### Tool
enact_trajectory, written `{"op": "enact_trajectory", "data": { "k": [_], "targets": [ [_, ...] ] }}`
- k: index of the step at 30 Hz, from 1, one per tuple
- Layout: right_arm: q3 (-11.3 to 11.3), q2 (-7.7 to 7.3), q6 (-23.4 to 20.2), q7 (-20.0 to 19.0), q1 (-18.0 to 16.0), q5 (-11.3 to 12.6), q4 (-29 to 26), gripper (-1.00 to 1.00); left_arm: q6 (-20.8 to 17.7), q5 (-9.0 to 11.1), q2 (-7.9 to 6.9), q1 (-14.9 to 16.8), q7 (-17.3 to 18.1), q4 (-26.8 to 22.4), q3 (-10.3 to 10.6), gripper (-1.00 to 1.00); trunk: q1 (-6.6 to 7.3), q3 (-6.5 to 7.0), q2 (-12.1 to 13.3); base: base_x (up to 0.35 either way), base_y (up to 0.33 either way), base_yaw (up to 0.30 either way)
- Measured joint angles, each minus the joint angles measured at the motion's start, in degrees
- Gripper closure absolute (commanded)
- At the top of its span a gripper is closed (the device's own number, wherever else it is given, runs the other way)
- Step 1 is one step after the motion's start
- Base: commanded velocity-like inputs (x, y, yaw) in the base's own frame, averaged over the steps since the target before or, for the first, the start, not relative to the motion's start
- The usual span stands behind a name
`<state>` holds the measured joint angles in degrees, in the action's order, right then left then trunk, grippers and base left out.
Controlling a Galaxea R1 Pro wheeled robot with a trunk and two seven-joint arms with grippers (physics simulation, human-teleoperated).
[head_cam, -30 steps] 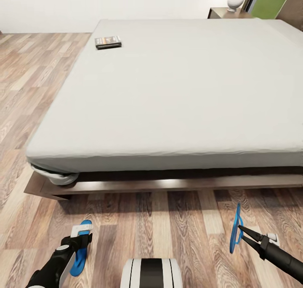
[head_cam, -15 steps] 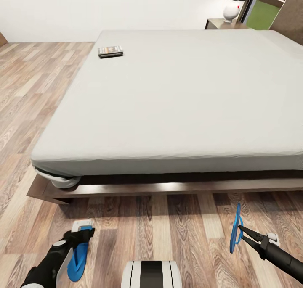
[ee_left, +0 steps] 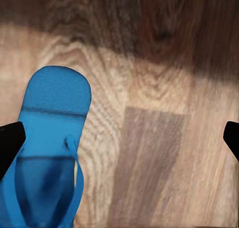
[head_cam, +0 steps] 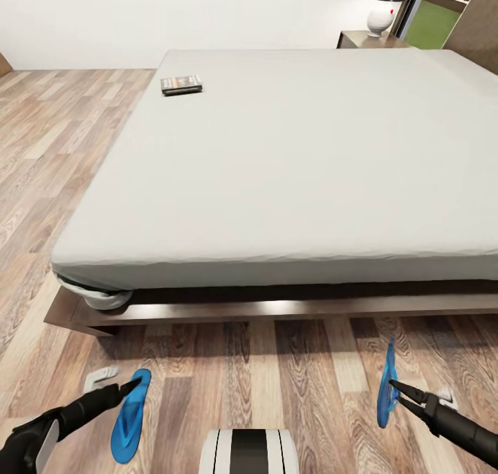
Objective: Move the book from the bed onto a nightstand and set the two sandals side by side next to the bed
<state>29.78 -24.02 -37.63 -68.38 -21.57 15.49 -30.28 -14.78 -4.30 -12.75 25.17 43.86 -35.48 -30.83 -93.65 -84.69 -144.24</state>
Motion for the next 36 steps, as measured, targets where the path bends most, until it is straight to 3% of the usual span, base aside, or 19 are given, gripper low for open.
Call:
{"op": "enact_trajectory", "data": {
  "k": [3,5,8,10,15,18,20,22,23,24,27,30,33,36],
  "targets": [
    [0.0,0.03,0.0,10.2,0.0,-5.8,-1.2,1.0,0.1,0.1,-0.05,-0.1,0.3,1.1,-0.9,-1.0,0.0,0.0,0.0,0.0,0.0,0.0],
    [0.0,0.05,-0.1,15.3,0.0,-8.3,-3.8,1.0,0.1,0.1,-0.05,-0.1,0.4,1.2,-1.0,-1.0,0.0,0.01,0.0,0.0,0.0,0.0],
    [-0.2,0.27,0.5,25.1,0.0,-15.5,-8.6,1.0,0.1,0.1,-0.05,-0.1,0.5,1.4,-1.1,-1.0,0.0,0.0,0.0,0.0,0.0,0.0],
    [-0.3,0.39,0.4,27.9,0.0,-17.7,-9.3,1.0,0.1,0.2,-0.05,-0.1,0.6,1.4,-1.1,-1.0,0.0,0.01,0.0,0.0,0.0,0.0],
    [-0.4,0.55,0.3,30.0,0.0,-19.6,-12.4,1.0,0.1,0.2,0.12,-0.1,2.1,1.4,-1.1,-1.0,0.0,0.01,0.0,0.0,0.0,0.0],
    [-0.4,0.59,0.4,32.2,0.0,-23.1,-13.1,1.0,0.1,0.2,0.12,-0.1,2.4,1.4,-1.1,-1.0,0.0,0.01,0.0,0.0,0.0,0.0],
    [-0.4,0.59,1.0,35.6,0.0,-25.0,-13.1,1.0,0.1,0.2,0.12,-0.1,2.4,1.4,-1.1,-1.0,0.0,0.01,0.0,0.0,0.0,0.0],
    [-0.4,0.69,4.3,39.8,0.0,-25.7,-13.1,1.0,0.1,0.2,0.12,-0.1,2.4,1.4,-1.1,-1.0,0.0,0.01,0.0,0.0,0.0,0.0],
    [-0.5,1.51,8.7,43.5,0.0,-25.9,-12.9,1.0,0.1,0.2,0.13,-0.1,2.5,1.5,-1.1,-1.0,0.0,0.01,0.0,0.0,0.0,0.0],
    [-0.6,2.0,10.4,45.3,0.0,-26.1,-12.7,1.0,0.1,0.2,0.13,-0.1,2.5,1.5,-1.1,-1.0,0.0,0.01,0.0,0.0,0.0,0.0],
    [-0.7,3.06,12.9,49.6,0.0,-26.9,-12.5,1.0,0.1,0.2,0.13,-0.1,2.5,1.4,-1.1,-1.0,0.0,0.01,0.0,0.0,0.0,0.0],
    [-0.8,3.4,14.9,50.9,0.0,-27.2,-12.3,1.0,0.1,0.1,0.18,-0.1,2.4,1.5,-1.1,-1.0,0.0,0.01,0.0,0.0,0.0,0.0],
    [-0.8,3.48,22.8,51.0,0.0,-27.3,-10.1,1.0,0.1,0.1,0.19,-0.1,2.4,1.4,-1.1,-1.0,0.0,0.0,0.0,0.0,0.0,0.0],
    [-2.0,3.48,26.5,50.7,0.0,-27.4,-7.2,1.0,0.2,0.1,0.21,-0.1,2.5,1.5,-1.1,-1.0,0.0,0.0,0.0,0.0,0.0,0.0]
  ]
}}
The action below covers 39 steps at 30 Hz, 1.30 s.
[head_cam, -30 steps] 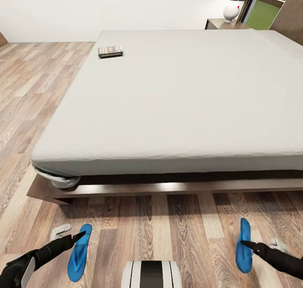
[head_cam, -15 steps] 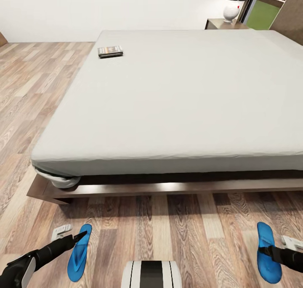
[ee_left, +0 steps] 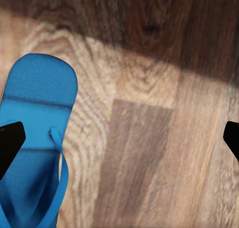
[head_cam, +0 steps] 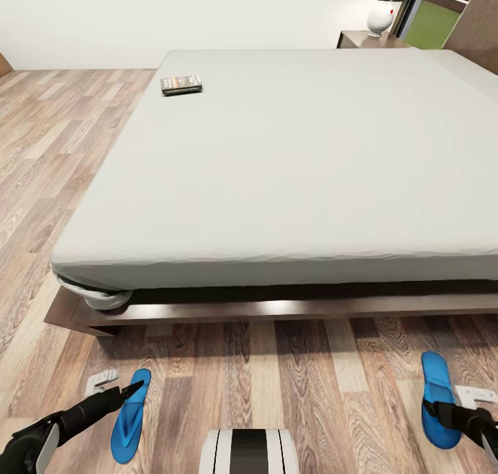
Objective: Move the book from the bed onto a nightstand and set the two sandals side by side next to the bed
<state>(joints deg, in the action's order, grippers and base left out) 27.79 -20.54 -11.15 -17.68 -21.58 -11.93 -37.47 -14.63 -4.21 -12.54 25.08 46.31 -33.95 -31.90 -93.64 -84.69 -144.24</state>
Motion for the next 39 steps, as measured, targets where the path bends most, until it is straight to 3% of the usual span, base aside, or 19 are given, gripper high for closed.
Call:
{"op": "enact_trajectory", "data": {
  "k": [5,8,28,39],
  "targets": [
    [-9.4,-0.03,0.9,-1.6,0.0,0.1,0.9,1.0,0.0,-0.1,0.0,0.0,-0.1,1.0,0.1,-1.0,0.0,0.0,0.0,0.0,0.0,0.0],
    [-11.6,-0.01,1.0,-2.0,0.0,0.0,1.0,1.0,0.1,-0.1,0.0,0.0,-0.1,1.2,0.1,-1.0,0.0,0.0,0.0,0.0,0.0,0.0],
    [-12.1,0.0,3.0,-1.8,0.0,0.4,1.0,1.0,0.1,-0.1,0.0,0.0,-0.1,1.2,0.0,-1.0,0.0,0.0,0.0,0.0,0.005,0.0],
    [-12.2,0.37,3.0,-1.6,0.0,0.2,1.1,1.0,0.0,-0.1,-0.07,0.0,-0.1,1.2,0.0,-1.0,-0.01,0.0,0.0,-0.021,0.253,0.0]
  ]
}}
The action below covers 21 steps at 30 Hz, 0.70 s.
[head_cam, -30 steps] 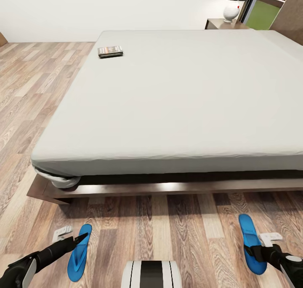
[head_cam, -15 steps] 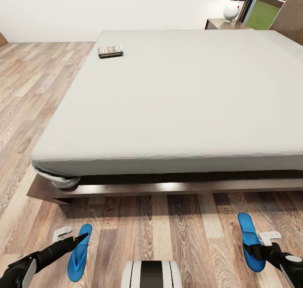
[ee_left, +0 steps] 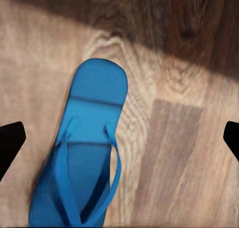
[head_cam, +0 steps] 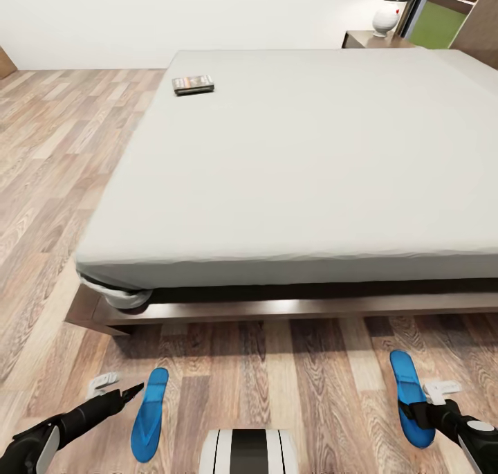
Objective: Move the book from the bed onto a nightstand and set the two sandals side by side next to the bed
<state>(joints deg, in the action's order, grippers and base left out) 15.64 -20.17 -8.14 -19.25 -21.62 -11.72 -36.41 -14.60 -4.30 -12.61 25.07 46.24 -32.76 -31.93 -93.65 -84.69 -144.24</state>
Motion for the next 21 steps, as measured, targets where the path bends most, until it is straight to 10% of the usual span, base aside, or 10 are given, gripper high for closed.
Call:
{"op": "enact_trajectory", "data": {
  "k": [21],
  "targets": [
    [-0.1,0.36,0.0,0.1,0.0,-0.2,0.0,1.0,-0.1,0.0,-0.11,0.0,0.0,0.0,0.0,-1.0,0.01,0.0,0.0,-0.05,0.289,0.0]
  ]
}}
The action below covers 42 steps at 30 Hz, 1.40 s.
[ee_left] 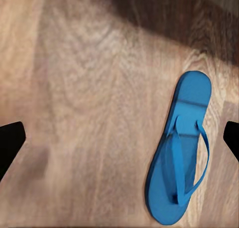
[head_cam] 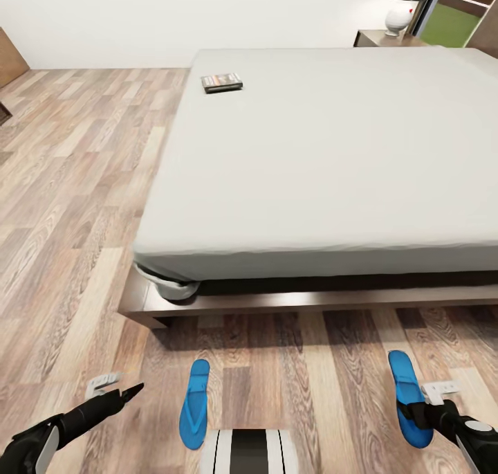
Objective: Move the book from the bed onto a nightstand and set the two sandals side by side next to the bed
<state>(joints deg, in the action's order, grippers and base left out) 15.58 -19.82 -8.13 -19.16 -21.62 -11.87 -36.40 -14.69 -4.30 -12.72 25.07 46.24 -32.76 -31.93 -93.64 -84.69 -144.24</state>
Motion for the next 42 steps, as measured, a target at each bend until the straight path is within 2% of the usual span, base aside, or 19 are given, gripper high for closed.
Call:
{"op": "enact_trajectory", "data": {
  "k": [9,15,18,42],
  "targets": [
    [0.0,0.09,0.0,0.0,0.0,0.0,0.0,1.0,0.0,0.0,0.0,0.0,0.0,0.0,0.0,-1.0,0.0,0.0,0.0,0.0,0.32,0.0],
    [0.0,1.69,0.0,0.0,0.0,0.0,0.0,1.0,0.0,0.0,0.0,0.0,0.0,0.0,0.0,-1.0,0.0,0.0,0.0,0.0,0.321,0.0],
    [0.0,1.96,0.0,0.0,0.0,0.0,0.0,1.0,0.0,0.0,0.0,0.0,0.0,0.0,0.0,-1.0,0.0,0.0,0.0,0.0,0.321,0.0],
    [0.0,2.11,0.0,0.1,0.0,0.0,0.0,1.0,0.1,0.0,0.0,0.0,-0.3,0.0,0.0,-1.0,0.0,0.0,0.0,0.0,0.321,0.0]
  ]
}}
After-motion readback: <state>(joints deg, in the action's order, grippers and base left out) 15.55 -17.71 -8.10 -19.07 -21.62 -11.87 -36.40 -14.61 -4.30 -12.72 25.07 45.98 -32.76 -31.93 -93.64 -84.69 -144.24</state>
